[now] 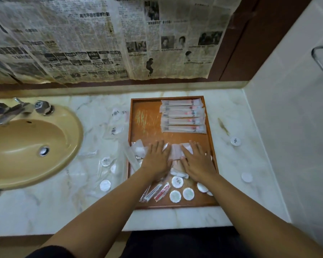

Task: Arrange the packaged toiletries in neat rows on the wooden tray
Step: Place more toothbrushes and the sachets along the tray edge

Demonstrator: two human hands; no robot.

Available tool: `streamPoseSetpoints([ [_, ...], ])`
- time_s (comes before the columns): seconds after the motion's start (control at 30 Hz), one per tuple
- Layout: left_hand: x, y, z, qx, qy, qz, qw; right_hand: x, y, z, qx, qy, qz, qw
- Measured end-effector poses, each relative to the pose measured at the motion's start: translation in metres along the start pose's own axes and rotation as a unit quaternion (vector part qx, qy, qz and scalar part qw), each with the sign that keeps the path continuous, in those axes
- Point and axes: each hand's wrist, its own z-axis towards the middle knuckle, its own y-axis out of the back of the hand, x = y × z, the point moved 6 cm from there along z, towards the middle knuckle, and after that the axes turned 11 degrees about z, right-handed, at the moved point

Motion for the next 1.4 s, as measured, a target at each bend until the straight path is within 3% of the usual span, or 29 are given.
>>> streamPoseSetpoints([
  [0.43,-0.034,-0.026,-0.068,0.012,-0.006,-0.014,1.0,-0.018,-0.037,-0.08,0.005,0.034,0.025,0.999],
  [0.63,-0.022,-0.005,-0.057,-0.037,0.01,0.014,0.999,0.004,-0.019,-0.065,-0.021,0.033,0.029,0.999],
  [0.83,-0.01,-0.012,-0.061,-0.006,0.001,0.056,0.998,0.022,-0.034,-0.062,0.056,0.047,0.01,0.997],
  [0.93,-0.008,-0.015,-0.076,-0.027,-0.013,0.051,0.998,0.02,-0.039,-0.073,0.063,0.041,0.002,0.997],
  [1.07,0.005,0.003,-0.093,-0.116,-0.016,-0.062,0.991,0.027,-0.032,-0.071,0.036,0.03,0.037,0.998],
  [1.2,0.065,0.023,-0.111,-0.245,0.11,-0.148,0.952,0.069,-0.011,-0.049,-0.069,0.074,0.059,0.993],
  [1.3,0.118,0.011,-0.118,-0.18,0.242,-0.16,0.94,0.112,-0.005,-0.035,-0.076,0.043,0.117,0.989],
  [1.4,0.15,-0.008,-0.116,-0.093,0.301,-0.192,0.93,0.145,-0.013,-0.021,-0.048,-0.008,0.169,0.984],
])
